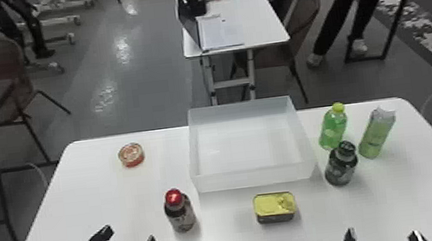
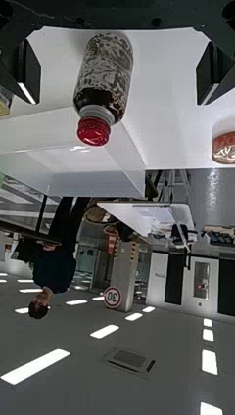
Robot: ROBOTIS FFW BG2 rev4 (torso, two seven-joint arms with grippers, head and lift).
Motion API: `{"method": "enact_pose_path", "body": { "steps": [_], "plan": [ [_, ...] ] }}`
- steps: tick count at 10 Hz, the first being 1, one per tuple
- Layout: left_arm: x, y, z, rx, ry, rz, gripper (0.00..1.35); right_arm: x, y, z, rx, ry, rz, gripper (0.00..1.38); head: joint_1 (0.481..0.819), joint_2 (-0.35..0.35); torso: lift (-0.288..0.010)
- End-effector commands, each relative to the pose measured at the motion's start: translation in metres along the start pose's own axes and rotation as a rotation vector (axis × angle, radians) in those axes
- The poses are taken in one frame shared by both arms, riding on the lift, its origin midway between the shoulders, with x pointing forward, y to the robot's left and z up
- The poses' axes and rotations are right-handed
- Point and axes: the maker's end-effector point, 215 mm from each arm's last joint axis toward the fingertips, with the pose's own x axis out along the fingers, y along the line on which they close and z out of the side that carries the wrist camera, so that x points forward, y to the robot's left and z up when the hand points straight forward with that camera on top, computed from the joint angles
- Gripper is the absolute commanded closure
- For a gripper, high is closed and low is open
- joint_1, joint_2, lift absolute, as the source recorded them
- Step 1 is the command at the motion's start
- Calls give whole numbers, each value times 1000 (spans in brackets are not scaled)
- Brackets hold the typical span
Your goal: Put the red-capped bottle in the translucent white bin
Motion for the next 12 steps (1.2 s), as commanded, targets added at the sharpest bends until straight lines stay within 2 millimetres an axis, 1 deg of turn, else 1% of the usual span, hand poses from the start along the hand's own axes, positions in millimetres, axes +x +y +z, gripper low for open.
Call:
{"method": "enact_pose_path", "body": {
  "steps": [1,5,7,9,10,12],
  "plan": [
    [0,-1,-1,-2,3,-2,108,0,0,-1,1,2,0,114,695,73,-17],
    [3,-1,-3,-5,14,-12,108,0,0,-1,1,2,0,114,695,71,-17],
    [8,-1,-12,-17,45,-31,105,0,0,0,1,0,0,114,695,69,-17],
    [25,-5,-31,-44,112,-106,105,1,1,0,3,-1,1,114,695,60,-17],
    [35,-7,-36,-37,148,-149,110,2,1,0,1,-1,3,114,695,50,-17],
    [49,-3,-36,10,197,-173,110,3,3,0,0,-3,9,114,695,39,-17]
  ]
}}
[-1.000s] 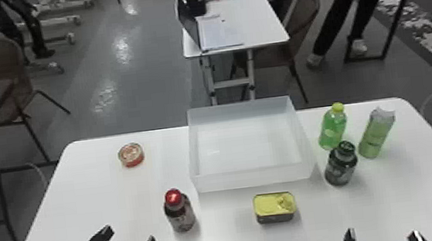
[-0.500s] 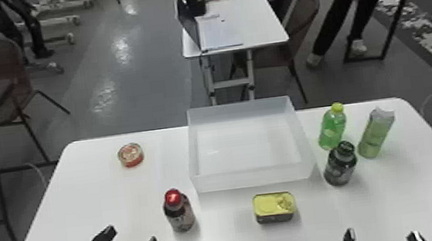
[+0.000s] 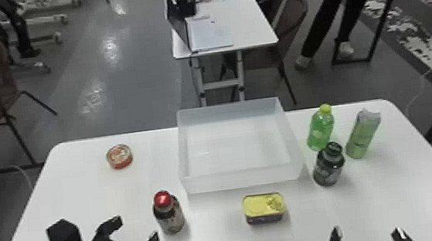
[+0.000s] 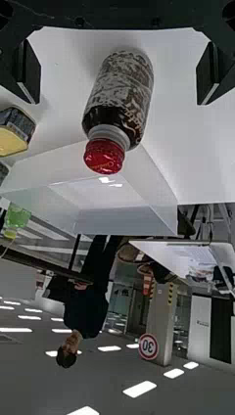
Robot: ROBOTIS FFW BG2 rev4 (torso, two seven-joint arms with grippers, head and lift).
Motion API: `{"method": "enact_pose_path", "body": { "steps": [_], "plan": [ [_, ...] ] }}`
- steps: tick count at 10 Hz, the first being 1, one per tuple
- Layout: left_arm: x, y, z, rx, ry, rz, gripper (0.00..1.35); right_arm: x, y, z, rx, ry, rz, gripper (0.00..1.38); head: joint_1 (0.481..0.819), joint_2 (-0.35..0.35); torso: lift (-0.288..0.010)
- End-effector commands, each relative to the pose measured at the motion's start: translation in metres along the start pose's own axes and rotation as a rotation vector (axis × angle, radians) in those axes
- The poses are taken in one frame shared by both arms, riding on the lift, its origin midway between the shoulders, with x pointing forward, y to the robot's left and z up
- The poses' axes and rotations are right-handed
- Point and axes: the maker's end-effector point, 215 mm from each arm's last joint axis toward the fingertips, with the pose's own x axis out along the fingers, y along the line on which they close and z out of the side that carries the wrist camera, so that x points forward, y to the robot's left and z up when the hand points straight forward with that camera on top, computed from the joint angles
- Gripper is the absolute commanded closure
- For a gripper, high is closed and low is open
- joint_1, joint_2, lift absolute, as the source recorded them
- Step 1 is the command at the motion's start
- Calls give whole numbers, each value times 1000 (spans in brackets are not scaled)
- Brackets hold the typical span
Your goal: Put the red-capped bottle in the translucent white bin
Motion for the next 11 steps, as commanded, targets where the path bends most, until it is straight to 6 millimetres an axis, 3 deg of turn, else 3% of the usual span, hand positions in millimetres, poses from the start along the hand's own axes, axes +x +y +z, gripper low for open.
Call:
{"method": "enact_pose_path", "body": {
  "steps": [1,6,9,11],
  "plan": [
    [7,8,-4,25,52,-1,110,1,1,0,1,-1,1,114,695,39,-17],
    [60,-5,-24,132,162,-165,128,7,7,0,7,-6,21,114,695,17,-17],
    [78,-6,-40,145,199,-208,145,9,8,0,9,-6,25,114,695,-4,-17],
    [83,-3,-33,180,176,-212,357,10,9,1,12,-9,27,114,695,-12,-17]
  ]
}}
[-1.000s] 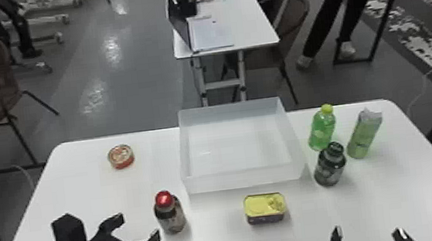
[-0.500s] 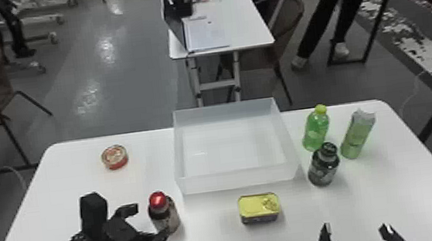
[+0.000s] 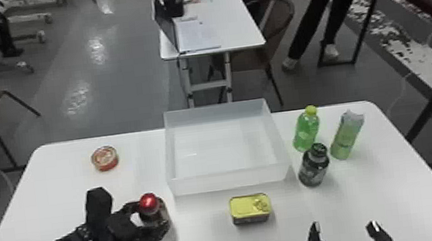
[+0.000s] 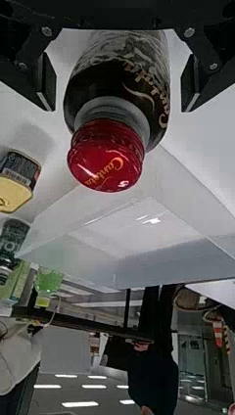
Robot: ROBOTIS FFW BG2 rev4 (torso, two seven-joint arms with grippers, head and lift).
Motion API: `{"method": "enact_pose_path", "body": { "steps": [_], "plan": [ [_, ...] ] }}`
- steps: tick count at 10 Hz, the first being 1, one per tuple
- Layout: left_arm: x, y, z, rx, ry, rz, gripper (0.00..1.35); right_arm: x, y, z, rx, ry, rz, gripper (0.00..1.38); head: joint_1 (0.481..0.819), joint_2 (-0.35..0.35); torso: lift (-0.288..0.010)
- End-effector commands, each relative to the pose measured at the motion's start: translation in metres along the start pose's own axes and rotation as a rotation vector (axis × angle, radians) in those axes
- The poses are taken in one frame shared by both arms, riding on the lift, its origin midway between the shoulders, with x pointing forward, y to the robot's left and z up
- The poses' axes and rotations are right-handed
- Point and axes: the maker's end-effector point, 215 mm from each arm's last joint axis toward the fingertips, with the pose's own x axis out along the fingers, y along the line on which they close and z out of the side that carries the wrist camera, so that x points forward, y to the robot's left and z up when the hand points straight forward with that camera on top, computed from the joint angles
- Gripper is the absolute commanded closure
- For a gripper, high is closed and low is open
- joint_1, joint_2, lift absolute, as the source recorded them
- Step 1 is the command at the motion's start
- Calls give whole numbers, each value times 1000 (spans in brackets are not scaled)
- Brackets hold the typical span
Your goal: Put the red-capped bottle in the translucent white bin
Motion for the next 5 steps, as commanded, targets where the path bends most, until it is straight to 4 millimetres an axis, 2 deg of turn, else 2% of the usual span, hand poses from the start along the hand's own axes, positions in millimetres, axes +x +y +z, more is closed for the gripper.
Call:
{"method": "enact_pose_path", "body": {
  "steps": [1,2,5],
  "plan": [
    [-1,4,3,17,-11,6,654,0,0,-1,1,2,0,114,695,-12,-17],
    [-3,5,2,9,-17,14,782,0,0,-1,2,2,-1,114,695,-11,-17],
    [-5,-9,-3,-47,-14,0,794,0,-1,-1,2,3,1,116,695,-7,-17]
  ]
}}
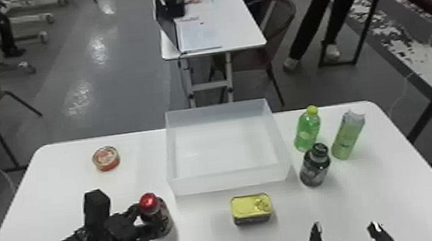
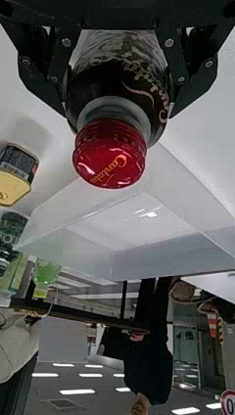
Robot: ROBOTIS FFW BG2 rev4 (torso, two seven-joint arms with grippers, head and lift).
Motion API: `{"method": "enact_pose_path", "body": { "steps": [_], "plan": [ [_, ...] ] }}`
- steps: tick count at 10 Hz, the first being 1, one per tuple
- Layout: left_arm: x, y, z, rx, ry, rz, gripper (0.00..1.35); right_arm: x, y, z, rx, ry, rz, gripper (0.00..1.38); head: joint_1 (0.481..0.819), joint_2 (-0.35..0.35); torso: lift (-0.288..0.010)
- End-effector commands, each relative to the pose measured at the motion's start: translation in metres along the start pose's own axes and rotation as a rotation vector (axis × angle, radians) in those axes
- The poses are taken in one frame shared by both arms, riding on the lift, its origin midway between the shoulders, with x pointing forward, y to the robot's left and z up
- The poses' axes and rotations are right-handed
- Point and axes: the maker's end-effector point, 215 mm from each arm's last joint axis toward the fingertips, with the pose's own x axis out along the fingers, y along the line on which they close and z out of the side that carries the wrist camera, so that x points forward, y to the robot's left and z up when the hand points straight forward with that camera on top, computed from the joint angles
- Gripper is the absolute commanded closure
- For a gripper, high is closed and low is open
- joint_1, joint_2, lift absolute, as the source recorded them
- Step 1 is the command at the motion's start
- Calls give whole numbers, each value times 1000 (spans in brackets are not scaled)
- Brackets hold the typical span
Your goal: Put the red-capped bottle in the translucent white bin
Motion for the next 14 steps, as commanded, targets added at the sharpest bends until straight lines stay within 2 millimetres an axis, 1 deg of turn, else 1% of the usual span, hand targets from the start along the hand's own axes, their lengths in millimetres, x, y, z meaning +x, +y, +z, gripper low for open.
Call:
{"method": "enact_pose_path", "body": {
  "steps": [1,2,3,4,5,6,7,8,9,10,11,12,13,14],
  "plan": [
    [-10,-9,16,-26,-23,8,799,-1,0,-1,2,2,-1,117,695,-10,-17],
    [-22,-8,35,-49,-58,35,823,-2,-1,-2,3,5,-5,117,695,-16,-17],
    [-36,-1,51,-75,-84,55,823,-2,-1,-1,4,4,-3,117,695,-17,-17],
    [-45,0,72,-93,-95,46,823,-2,-1,-1,5,4,-4,119,695,-10,-17],
    [-49,-5,91,-112,-107,24,823,-2,-2,-1,4,4,-5,119,695,0,-17],
    [-47,-6,110,-116,-131,11,823,-2,0,-1,5,4,-2,119,695,1,-17],
    [-39,-6,136,-101,-165,-7,823,-2,-1,-2,5,6,-2,119,695,-2,-17],
    [-27,-8,157,-59,-185,-28,823,0,-1,-2,6,4,-3,119,695,-13,-17],
    [-15,-10,172,-22,-203,-49,823,0,1,-2,6,4,0,119,695,-27,-17],
    [3,-6,179,3,-194,-64,823,0,2,-3,10,6,0,121,695,-44,-17],
    [25,-1,176,25,-167,-93,823,1,2,-3,11,5,2,119,695,-58,-17],
    [42,5,167,45,-133,-109,823,3,4,-3,10,3,9,121,695,-64,-17],
    [57,16,154,34,-108,-107,823,4,4,-2,13,2,9,121,695,-73,-17],
    [72,23,148,24,-98,-117,823,3,5,-4,14,5,11,121,695,-76,-17]
  ]
}}
